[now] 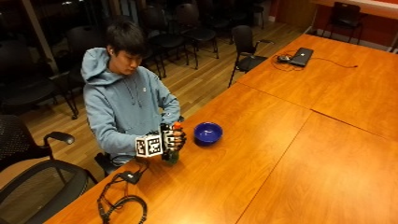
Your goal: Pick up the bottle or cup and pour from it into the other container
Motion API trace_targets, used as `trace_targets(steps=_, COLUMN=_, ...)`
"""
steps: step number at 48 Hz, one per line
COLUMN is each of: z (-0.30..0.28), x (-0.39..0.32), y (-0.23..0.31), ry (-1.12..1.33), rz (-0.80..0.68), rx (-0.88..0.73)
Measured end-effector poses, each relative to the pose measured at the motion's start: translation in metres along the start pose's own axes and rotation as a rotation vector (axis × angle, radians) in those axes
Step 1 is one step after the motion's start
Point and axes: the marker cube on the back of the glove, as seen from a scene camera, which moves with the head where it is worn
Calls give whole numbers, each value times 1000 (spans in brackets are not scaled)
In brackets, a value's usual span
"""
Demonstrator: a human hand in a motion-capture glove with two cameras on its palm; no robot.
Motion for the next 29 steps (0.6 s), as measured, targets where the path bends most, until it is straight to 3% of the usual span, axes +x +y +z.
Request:
trace_targets(steps=18, z=83, x=-87, y=-42, ry=561, rz=-203, rx=-372)
trace_targets(steps=22, z=75, x=-101, y=-73, ry=695, rz=-243, rx=-498)
trace_targets(steps=26, z=92, x=-114, y=-80, ry=913, rz=-309, rx=-581)
trace_targets(steps=29, z=103, x=-118, y=-84, ry=1192, rz=-470, rx=-636)
